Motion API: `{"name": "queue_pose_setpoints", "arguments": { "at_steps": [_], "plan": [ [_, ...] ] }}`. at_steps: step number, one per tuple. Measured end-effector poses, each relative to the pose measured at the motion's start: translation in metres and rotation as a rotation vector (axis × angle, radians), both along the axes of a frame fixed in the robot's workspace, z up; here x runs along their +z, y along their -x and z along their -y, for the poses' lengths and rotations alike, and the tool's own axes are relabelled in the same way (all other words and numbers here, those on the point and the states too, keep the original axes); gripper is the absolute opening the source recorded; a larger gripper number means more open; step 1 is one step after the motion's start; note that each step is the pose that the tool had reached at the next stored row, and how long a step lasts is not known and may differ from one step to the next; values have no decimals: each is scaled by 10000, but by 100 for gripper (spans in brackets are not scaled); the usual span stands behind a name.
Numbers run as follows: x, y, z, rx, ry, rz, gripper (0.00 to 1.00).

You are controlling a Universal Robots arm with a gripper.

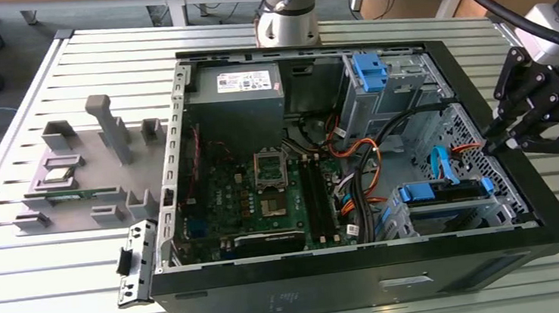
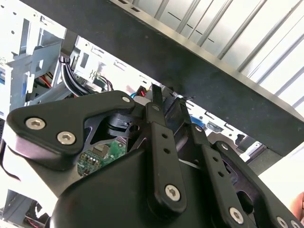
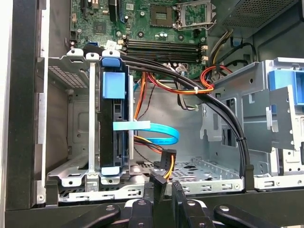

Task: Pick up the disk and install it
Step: 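Insert the second disk wire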

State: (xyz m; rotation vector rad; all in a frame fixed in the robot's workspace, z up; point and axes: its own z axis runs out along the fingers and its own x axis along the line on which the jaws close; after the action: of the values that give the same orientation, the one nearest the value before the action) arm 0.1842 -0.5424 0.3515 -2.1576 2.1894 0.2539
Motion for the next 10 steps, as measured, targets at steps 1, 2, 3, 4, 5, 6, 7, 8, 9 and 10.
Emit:
{"name": "queue_pose_setpoints", "arguments": {
  "at_steps": [1,2,3,4,5,6,7,8,9,10],
  "plan": [
    [0,0,-3,0,5,-1,29],
    [0,0,-3,0,5,-1,29],
    [0,-1,-3,1,6,-1,29],
    [0,-1,-3,1,7,-1,29],
    [-1,-1,-4,1,7,-1,29],
    [0,-1,-4,1,8,-1,29],
    [0,-1,-4,1,8,-1,29],
    [0,-1,-4,1,9,0,29],
    [0,-1,-4,1,10,-1,29],
    [0,-1,-4,1,10,-1,29]
  ]
}}
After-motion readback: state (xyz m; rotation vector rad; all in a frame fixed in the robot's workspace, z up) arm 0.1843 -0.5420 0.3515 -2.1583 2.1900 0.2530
